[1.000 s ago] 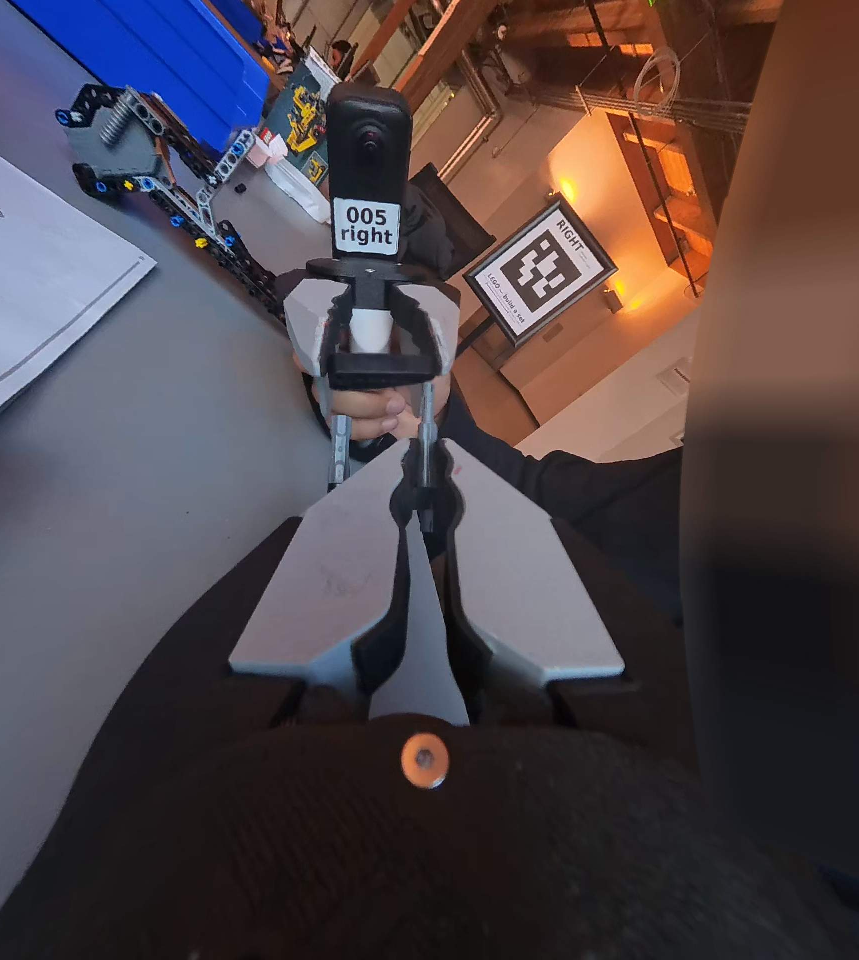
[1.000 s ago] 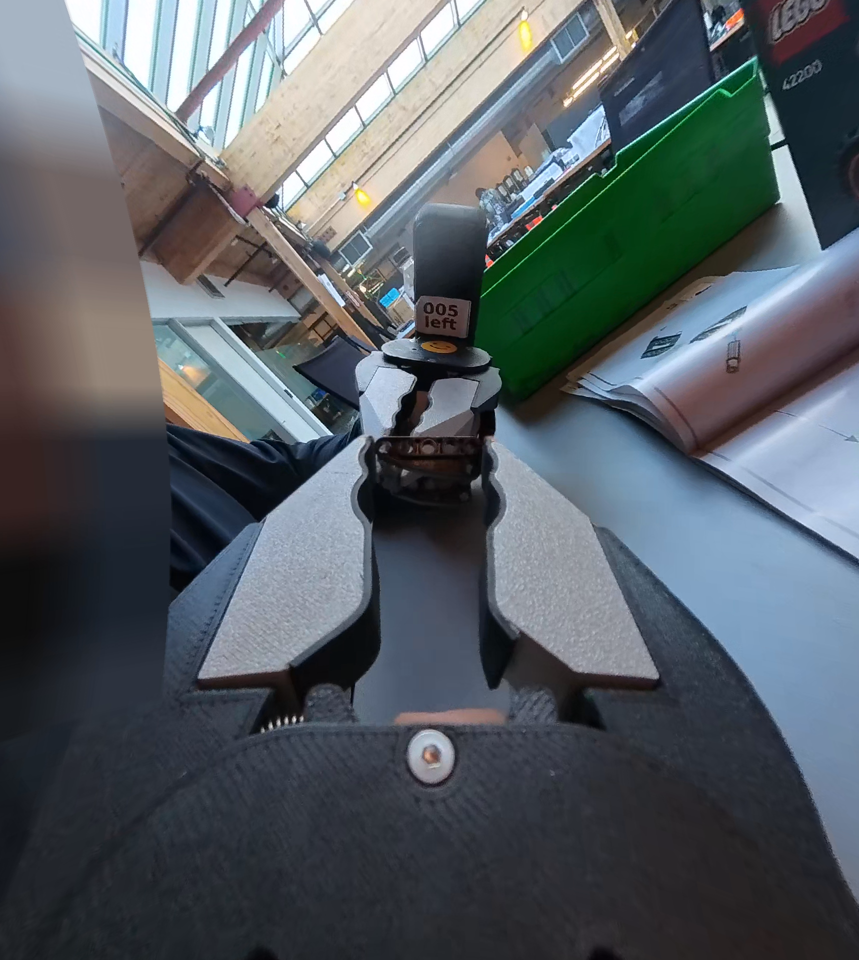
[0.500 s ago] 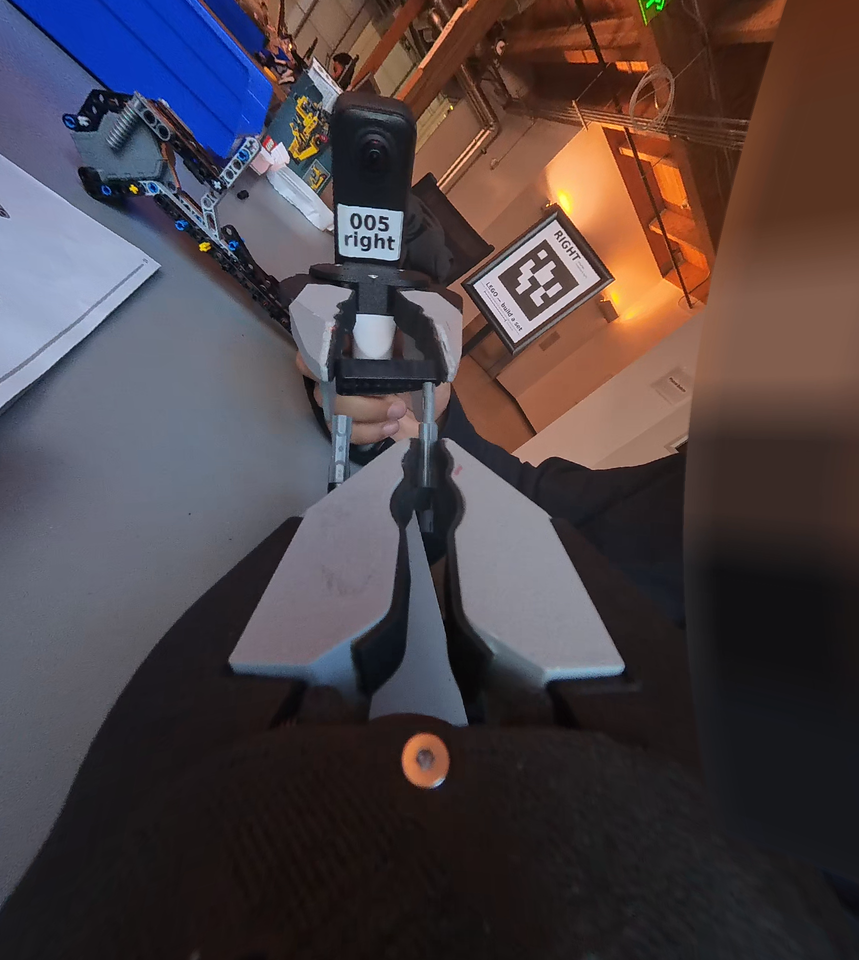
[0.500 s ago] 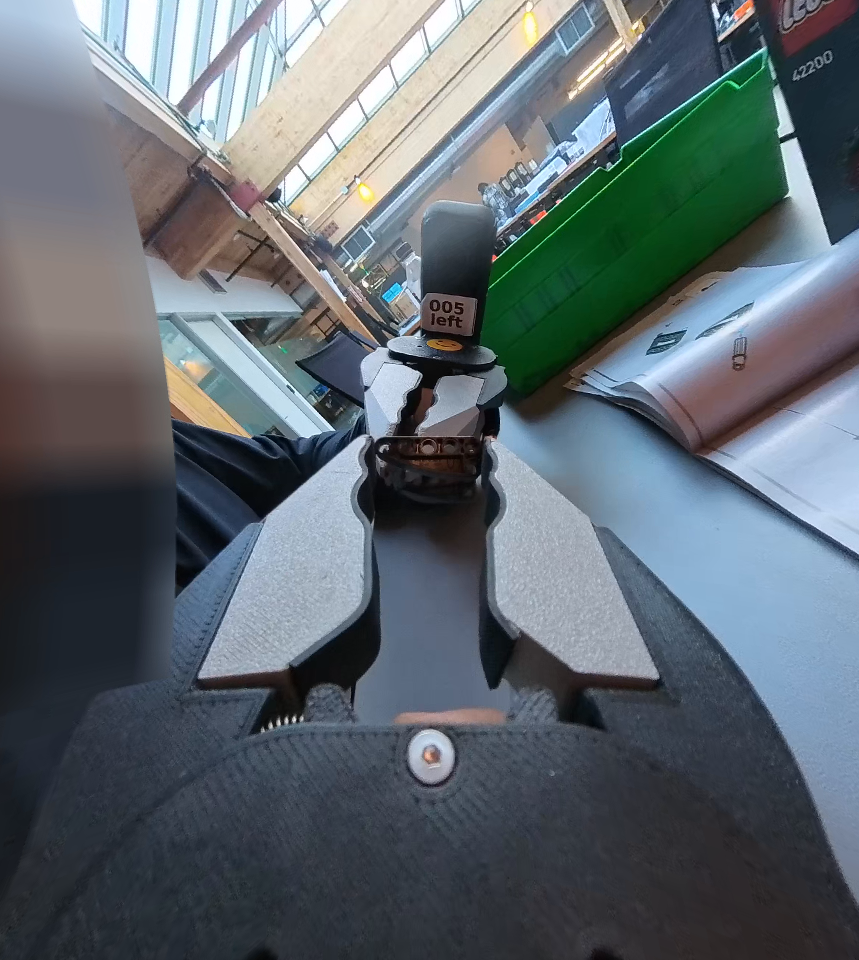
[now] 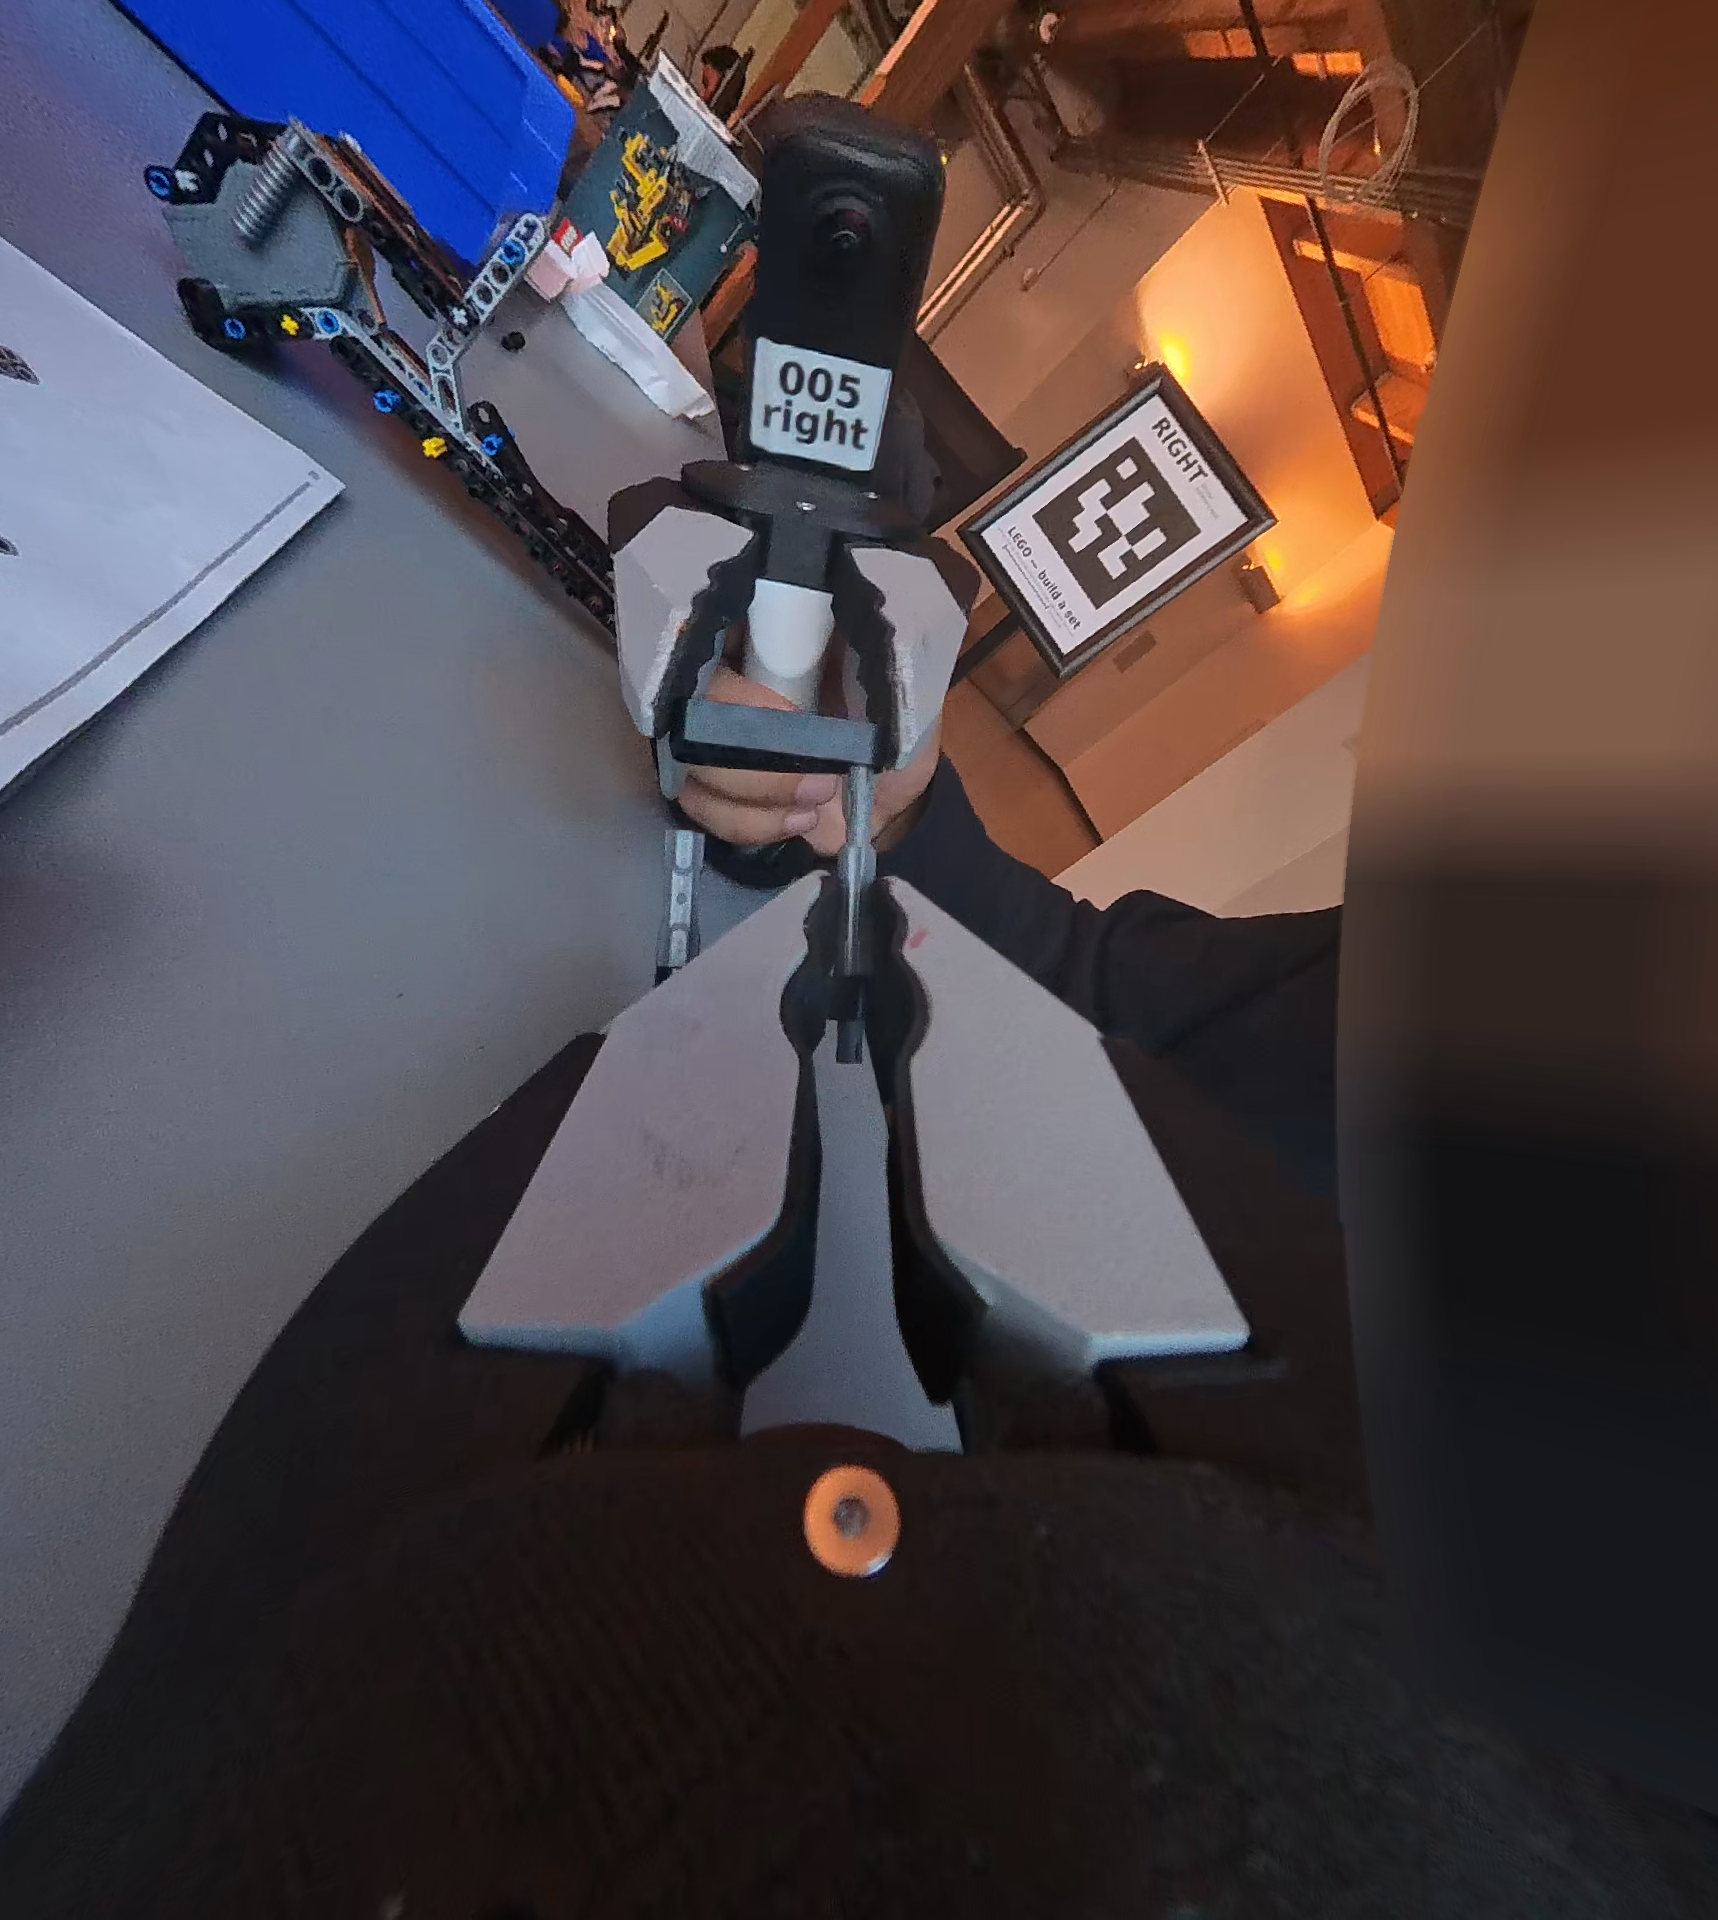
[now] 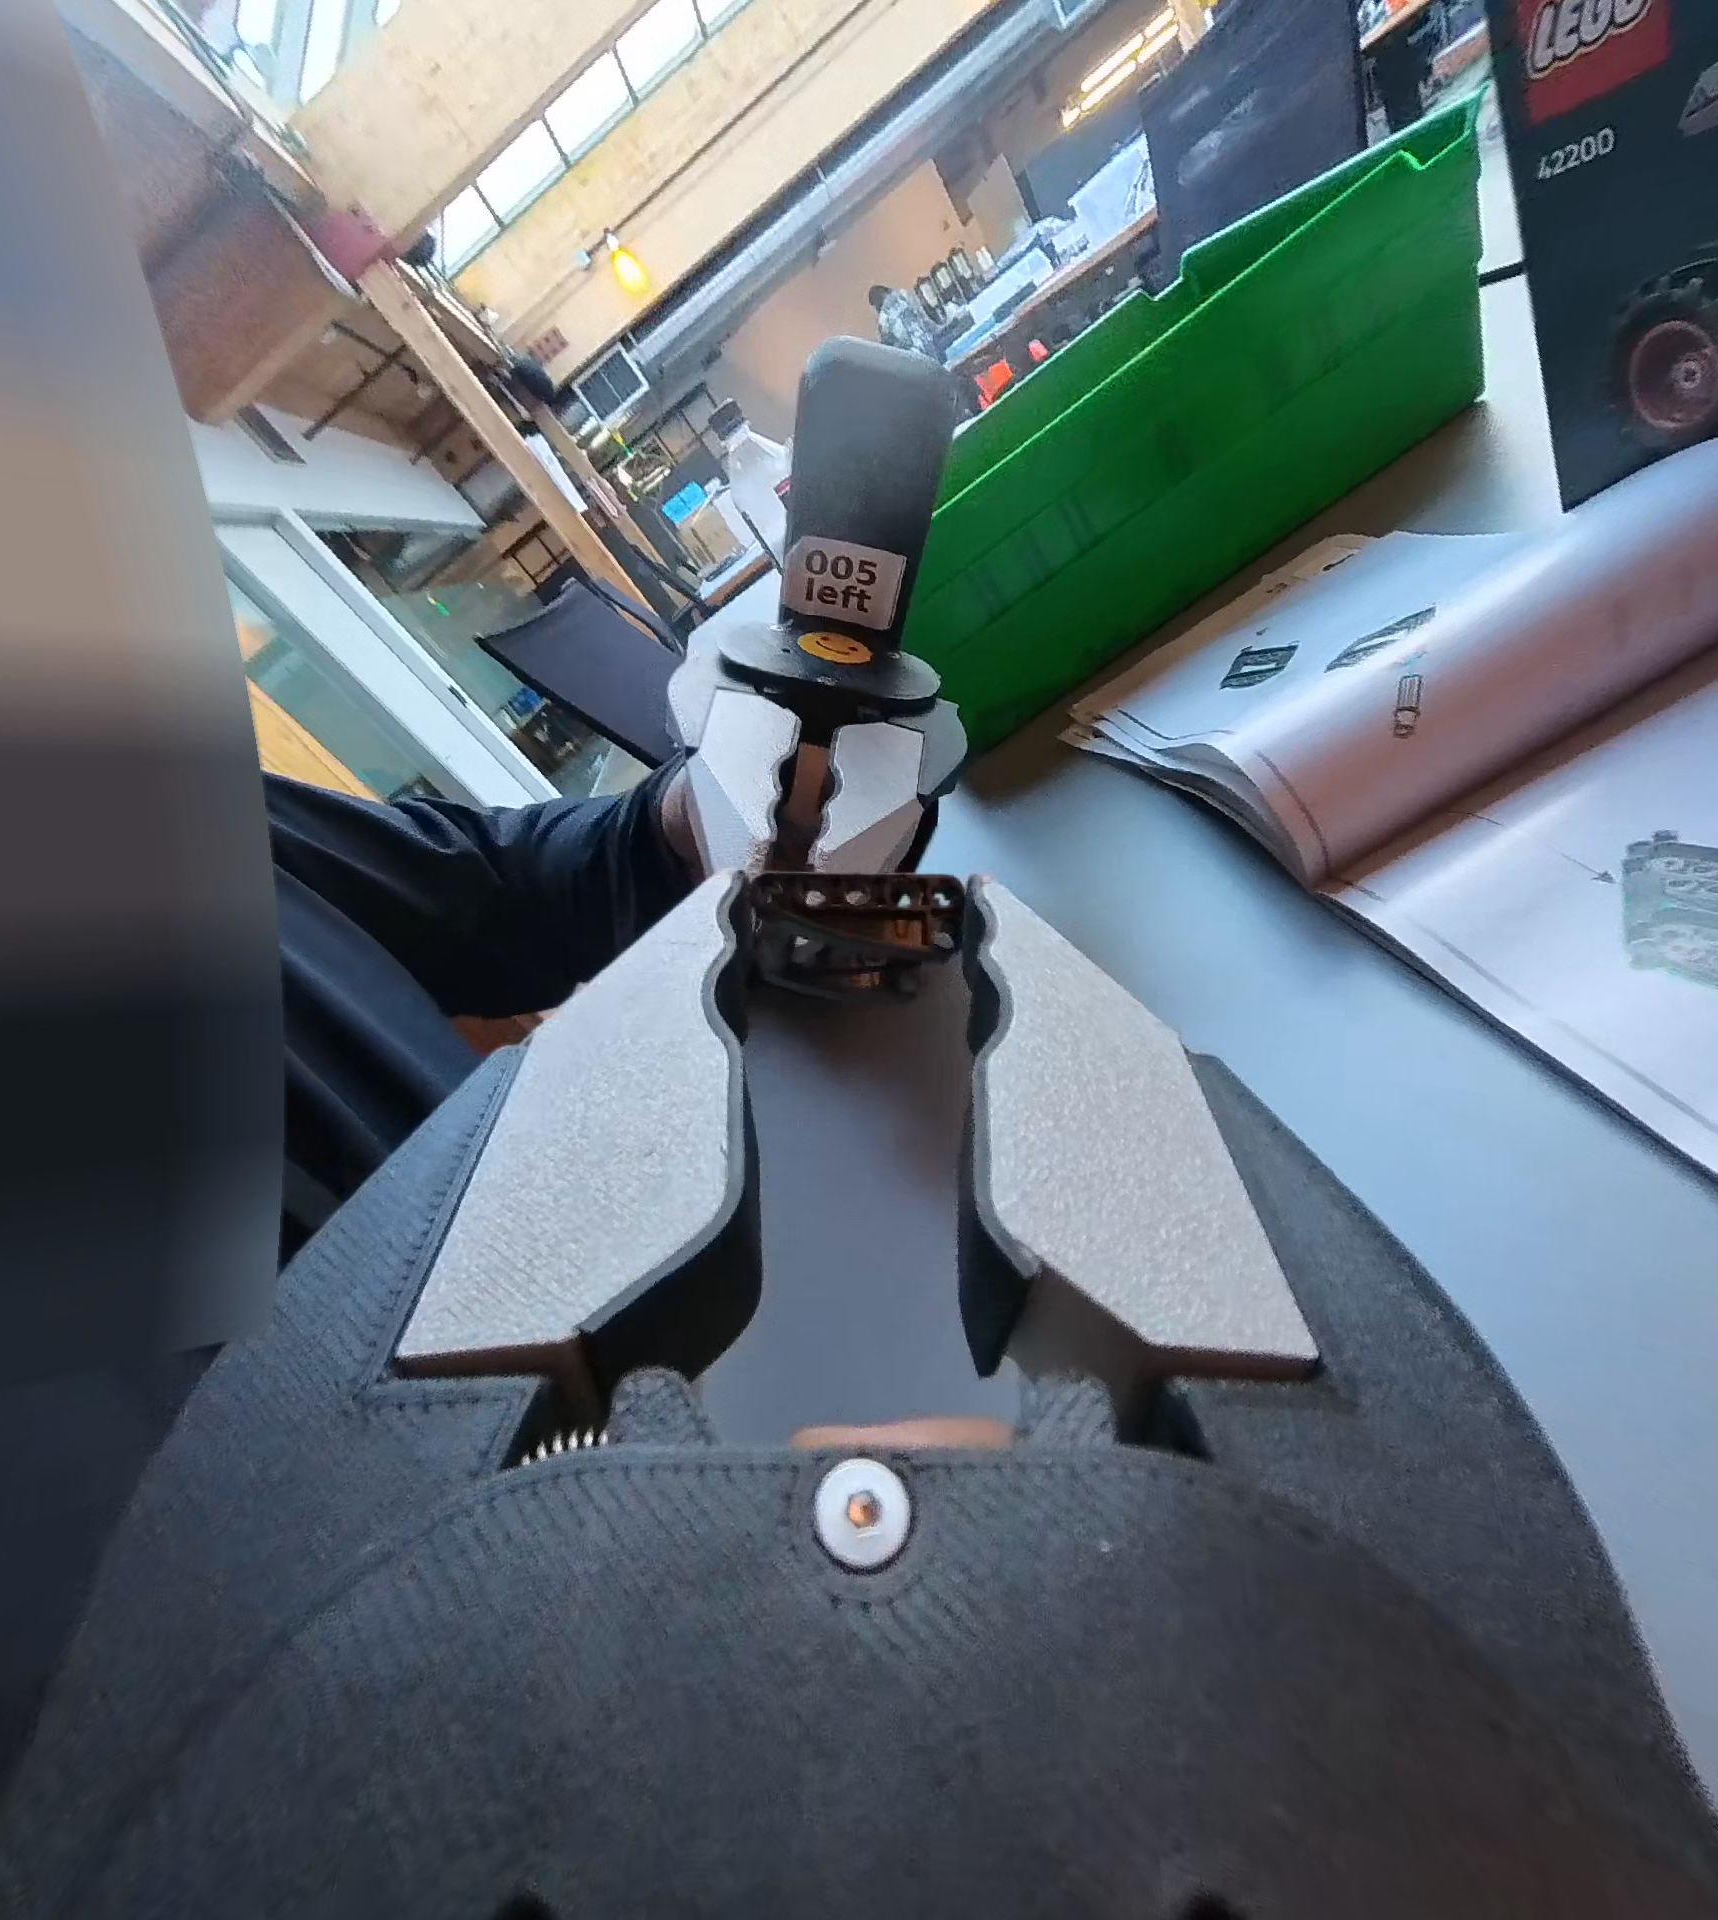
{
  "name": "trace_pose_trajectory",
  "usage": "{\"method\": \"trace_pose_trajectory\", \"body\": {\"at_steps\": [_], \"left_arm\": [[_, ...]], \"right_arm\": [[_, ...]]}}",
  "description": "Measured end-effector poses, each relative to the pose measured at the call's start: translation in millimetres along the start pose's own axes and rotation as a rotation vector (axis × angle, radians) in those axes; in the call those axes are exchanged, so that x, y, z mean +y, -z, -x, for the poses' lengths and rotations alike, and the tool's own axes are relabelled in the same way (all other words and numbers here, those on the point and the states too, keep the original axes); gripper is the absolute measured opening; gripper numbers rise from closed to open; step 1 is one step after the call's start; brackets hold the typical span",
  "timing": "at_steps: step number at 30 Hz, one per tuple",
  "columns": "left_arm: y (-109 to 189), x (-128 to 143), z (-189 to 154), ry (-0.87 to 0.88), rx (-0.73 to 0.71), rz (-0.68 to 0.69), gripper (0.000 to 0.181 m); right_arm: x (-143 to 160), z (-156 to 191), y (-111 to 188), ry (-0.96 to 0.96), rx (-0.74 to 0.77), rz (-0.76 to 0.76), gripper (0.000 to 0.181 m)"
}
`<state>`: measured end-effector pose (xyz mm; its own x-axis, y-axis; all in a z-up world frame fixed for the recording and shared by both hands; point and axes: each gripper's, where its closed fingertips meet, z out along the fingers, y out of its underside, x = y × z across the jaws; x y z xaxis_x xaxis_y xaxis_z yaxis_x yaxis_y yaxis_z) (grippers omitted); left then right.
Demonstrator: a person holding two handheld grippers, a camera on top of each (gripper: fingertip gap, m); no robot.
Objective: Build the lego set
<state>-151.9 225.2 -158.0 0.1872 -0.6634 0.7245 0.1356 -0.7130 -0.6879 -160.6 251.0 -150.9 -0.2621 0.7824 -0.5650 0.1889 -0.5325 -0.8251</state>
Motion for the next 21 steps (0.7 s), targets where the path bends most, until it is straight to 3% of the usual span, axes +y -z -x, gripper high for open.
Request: {"method": "trace_pose_trajectory", "body": {"at_steps": [15, 21], "left_arm": [[-6.0, 13.9, -0.3, -0.084, -0.031, 0.061, 0.002], [-7.1, 17.3, -0.2, -0.083, -0.035, 0.077, 0.002]], "right_arm": [[12.8, 6.4, 0.8, 0.022, -0.03, 0.09, 0.037], [15.3, 7.4, 3.2, 0.166, 0.033, 0.119, 0.037]]}}
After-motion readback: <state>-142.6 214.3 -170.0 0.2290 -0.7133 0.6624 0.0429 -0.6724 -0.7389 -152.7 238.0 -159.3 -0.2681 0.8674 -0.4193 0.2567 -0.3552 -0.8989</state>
